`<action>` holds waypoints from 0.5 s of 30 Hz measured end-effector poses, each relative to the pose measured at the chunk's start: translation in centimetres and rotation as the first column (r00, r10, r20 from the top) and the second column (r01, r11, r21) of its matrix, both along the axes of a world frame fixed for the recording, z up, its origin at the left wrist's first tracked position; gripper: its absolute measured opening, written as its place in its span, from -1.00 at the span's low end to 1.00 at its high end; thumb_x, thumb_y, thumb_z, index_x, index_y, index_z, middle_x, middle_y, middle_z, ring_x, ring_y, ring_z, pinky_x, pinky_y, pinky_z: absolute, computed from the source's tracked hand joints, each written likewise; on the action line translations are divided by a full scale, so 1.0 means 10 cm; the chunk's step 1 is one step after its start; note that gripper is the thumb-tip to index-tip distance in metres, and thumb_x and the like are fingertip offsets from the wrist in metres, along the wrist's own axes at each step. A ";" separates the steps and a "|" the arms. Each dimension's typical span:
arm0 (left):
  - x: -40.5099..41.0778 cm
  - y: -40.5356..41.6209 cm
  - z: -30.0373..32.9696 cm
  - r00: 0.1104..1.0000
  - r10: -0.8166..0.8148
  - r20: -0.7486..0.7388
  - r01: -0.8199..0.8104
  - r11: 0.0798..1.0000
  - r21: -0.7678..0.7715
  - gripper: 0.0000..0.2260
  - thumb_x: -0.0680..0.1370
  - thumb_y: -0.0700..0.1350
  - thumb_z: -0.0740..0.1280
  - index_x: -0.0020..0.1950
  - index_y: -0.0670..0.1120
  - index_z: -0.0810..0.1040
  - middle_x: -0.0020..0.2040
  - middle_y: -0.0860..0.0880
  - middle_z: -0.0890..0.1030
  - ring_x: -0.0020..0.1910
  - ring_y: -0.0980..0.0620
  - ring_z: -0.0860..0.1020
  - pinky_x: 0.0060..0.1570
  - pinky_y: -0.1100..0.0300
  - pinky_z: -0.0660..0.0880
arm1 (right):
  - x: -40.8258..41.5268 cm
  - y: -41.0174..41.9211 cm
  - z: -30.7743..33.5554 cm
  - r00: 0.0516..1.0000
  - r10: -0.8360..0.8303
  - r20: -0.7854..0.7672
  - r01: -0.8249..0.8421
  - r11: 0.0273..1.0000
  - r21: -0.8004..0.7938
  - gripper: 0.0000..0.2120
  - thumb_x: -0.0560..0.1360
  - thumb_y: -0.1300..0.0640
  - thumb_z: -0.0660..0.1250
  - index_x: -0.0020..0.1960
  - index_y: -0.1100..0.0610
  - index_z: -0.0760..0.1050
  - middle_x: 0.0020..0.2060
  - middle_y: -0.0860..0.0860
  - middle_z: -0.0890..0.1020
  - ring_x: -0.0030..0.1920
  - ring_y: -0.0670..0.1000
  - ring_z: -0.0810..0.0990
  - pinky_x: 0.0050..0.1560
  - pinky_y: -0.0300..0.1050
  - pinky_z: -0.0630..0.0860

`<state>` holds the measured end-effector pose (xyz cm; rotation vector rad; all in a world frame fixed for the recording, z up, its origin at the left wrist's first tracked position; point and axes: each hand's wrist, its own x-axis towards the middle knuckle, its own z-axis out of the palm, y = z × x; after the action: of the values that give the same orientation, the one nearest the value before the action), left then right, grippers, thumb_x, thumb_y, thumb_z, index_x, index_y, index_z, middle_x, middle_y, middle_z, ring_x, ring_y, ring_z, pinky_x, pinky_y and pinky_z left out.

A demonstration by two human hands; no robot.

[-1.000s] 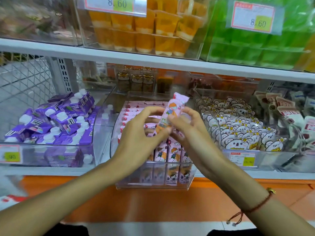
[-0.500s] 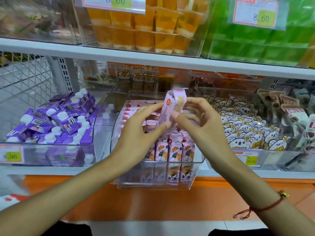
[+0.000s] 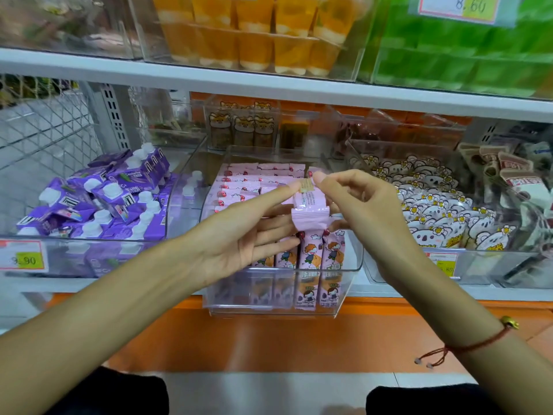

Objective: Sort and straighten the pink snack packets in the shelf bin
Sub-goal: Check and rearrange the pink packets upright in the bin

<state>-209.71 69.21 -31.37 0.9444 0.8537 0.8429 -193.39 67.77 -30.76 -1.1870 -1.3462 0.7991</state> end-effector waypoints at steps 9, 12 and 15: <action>-0.06 0.06 -0.08 0.999 -0.015 0.031 0.003 0.937 0.349 -0.70 0.60 -0.27 0.22 0.31 -0.05 0.47 0.13 -0.02 0.67 0.13 0.04 0.63 0.07 0.24 0.57 | 0.04 -0.05 0.00 0.953 0.204 0.223 -0.243 0.956 0.165 -0.55 0.42 0.37 0.43 0.20 -0.03 0.51 0.09 -0.01 0.59 0.06 -0.10 0.61 0.03 -0.24 0.56; -0.08 0.08 -0.08 0.997 -0.045 0.060 0.017 0.916 0.401 -0.65 0.60 -0.32 0.19 0.34 -0.04 0.44 0.17 -0.02 0.65 0.17 0.04 0.60 0.13 0.21 0.55 | 0.02 -0.07 -0.02 0.926 0.146 0.350 -0.241 0.939 0.247 -0.51 0.41 0.37 0.44 0.25 -0.01 0.49 0.12 -0.07 0.54 0.13 -0.11 0.55 0.09 -0.26 0.53; -0.08 0.07 -0.08 0.999 -0.020 0.044 0.000 0.908 0.420 -0.63 0.60 -0.30 0.22 0.37 -0.02 0.43 0.18 0.00 0.64 0.19 0.06 0.59 0.12 0.23 0.55 | 0.03 -0.07 -0.02 0.921 0.136 0.366 -0.240 0.936 0.257 -0.49 0.42 0.36 0.44 0.28 0.01 0.47 0.12 -0.07 0.52 0.15 -0.12 0.54 0.11 -0.27 0.51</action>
<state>-210.53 69.92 -32.16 1.2985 0.6341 1.0602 -193.08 67.07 -30.91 -0.9918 -1.8243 0.5081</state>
